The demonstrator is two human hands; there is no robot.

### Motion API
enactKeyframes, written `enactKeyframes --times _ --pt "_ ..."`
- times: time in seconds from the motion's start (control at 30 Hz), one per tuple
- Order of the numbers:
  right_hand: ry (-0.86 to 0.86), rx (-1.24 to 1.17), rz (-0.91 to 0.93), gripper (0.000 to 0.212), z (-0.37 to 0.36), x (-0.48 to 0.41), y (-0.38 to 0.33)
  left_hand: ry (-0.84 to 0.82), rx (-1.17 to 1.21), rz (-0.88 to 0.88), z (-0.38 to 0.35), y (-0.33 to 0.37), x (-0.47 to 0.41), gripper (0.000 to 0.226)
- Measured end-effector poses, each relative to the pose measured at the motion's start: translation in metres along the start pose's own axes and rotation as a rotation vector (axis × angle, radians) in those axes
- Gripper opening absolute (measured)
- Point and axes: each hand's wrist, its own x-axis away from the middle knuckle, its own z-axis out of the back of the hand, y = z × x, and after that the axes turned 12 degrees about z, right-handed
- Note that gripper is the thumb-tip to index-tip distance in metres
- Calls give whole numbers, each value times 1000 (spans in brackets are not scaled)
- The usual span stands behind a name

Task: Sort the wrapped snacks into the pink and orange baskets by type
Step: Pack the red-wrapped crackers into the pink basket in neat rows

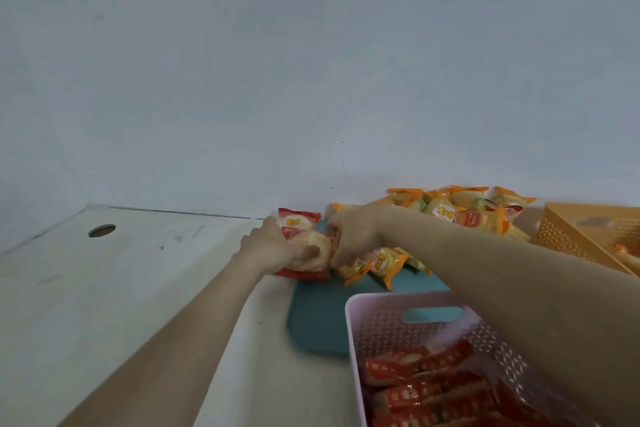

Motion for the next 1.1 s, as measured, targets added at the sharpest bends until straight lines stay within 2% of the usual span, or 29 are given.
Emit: enactKeyframes --times 0.07,0.1,0.13,0.23,0.3,0.37,0.43,0.5,0.57,0.63,0.7,0.77,0.9,1.0,1.07,1.1 --pt "-29 -47 -14 42 -4 -1 1 -39 55 -6 8 -4 0 51" --pt "-46 -72 -19 42 -6 -2 1 -69 93 -2 12 -7 -2 37" --pt "-50 -67 -22 39 -7 -3 1 -86 109 19 16 -13 -5 34" --pt "35 -1 -17 35 -4 -11 1 -25 125 85 29 -23 -12 54" --pt "130 -40 5 31 0 -15 0 -72 198 93 33 -21 -9 58" --pt "183 -191 13 32 1 -19 -3 -139 278 85 32 -17 -7 77" --pt "157 -385 10 42 -2 -20 -6 -184 364 49 29 -13 -1 90" --pt "114 -510 30 66 -7 -20 -7 -166 467 23 27 -12 3 81" --pt "148 -528 92 93 -5 -16 -10 -112 541 -63 31 -11 13 59" --pt "256 -512 207 100 3 -3 -15 -101 590 -181 39 -7 30 53" --pt "345 -496 324 82 13 19 -24 -66 519 -328 49 2 50 53" --pt "355 -497 377 59 23 50 -32 -19 409 -455 57 14 77 53" --pt "305 -383 365 57 33 114 -35 133 184 -658 60 35 128 70" --pt "424 -279 342 39 31 161 -29 300 271 -693 50 41 162 78" --pt "541 -237 318 34 27 185 -16 422 290 -713 43 39 180 60" --pt "582 -180 299 34 22 208 -7 384 260 -728 36 39 199 44"
